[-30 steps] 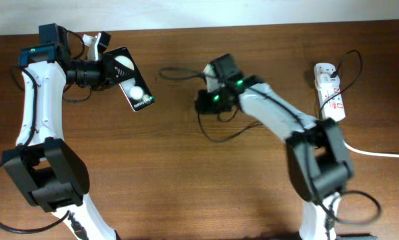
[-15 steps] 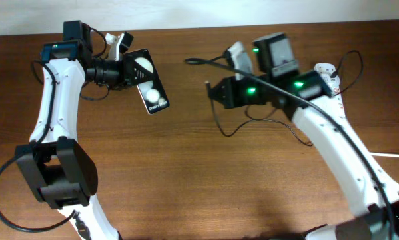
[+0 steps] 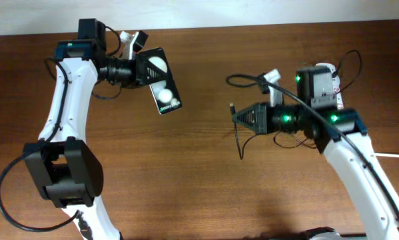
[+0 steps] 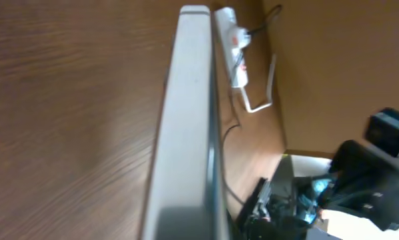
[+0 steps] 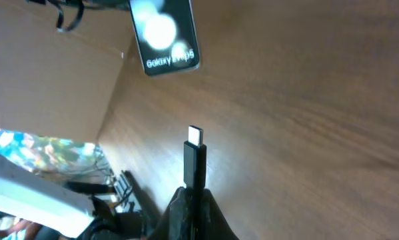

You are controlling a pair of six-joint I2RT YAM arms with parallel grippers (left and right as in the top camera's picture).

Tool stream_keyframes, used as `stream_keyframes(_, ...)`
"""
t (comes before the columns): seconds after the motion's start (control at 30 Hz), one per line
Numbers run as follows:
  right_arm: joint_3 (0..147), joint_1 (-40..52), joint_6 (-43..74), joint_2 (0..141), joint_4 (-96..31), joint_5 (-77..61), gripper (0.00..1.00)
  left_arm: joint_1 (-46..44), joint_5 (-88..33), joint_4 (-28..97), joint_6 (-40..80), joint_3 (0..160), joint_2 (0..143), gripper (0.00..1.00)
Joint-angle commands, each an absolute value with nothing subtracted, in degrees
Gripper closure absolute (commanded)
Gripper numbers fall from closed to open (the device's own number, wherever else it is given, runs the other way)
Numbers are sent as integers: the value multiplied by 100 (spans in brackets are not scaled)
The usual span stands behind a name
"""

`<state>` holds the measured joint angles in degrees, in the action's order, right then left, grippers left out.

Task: Plug charger to phone and switch on socket
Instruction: 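Lift the USB-C plug with the right gripper toward the phone's bottom port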

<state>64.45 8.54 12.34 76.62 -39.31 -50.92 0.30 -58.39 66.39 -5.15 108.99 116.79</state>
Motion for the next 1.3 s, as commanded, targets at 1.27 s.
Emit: stream_keyframes(1.27, 6176, 2370, 2049, 7926, -2051, -5054, 96, -454, -8770, 6261, -217, 10989, 11539, 100)
